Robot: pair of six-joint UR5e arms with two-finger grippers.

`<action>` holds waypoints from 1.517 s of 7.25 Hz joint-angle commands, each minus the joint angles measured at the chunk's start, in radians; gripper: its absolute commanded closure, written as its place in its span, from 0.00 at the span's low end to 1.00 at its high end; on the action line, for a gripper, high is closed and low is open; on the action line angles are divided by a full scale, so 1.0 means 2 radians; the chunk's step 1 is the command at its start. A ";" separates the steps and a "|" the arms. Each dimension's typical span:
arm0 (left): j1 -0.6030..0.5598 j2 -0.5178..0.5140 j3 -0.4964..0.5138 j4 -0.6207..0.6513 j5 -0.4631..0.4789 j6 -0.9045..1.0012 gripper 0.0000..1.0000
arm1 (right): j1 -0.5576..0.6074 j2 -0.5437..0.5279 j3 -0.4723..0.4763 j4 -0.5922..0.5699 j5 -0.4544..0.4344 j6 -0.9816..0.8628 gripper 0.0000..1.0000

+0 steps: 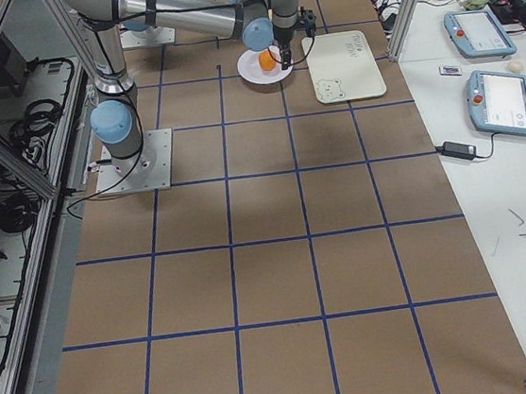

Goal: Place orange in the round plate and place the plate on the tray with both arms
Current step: 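Raise the left gripper away while the right gripper moves toward the plate rim, then grip the rim of the white plate with the right gripper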

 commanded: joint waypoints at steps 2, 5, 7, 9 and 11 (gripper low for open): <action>-0.016 0.028 -0.018 -0.003 -0.030 0.027 0.00 | 0.009 0.039 0.120 -0.179 0.081 0.058 0.00; -0.030 0.066 -0.052 -0.010 -0.027 0.087 0.00 | 0.012 0.080 0.145 -0.253 0.087 0.089 0.00; -0.030 0.082 -0.066 -0.031 -0.024 0.106 0.00 | 0.012 0.081 0.145 -0.254 0.120 0.118 0.00; -0.026 0.089 -0.069 -0.041 -0.016 0.113 0.00 | 0.026 0.081 0.147 -0.254 0.117 0.136 0.08; -0.024 0.092 -0.069 -0.042 -0.011 0.112 0.00 | 0.026 0.084 0.147 -0.255 0.113 0.131 0.14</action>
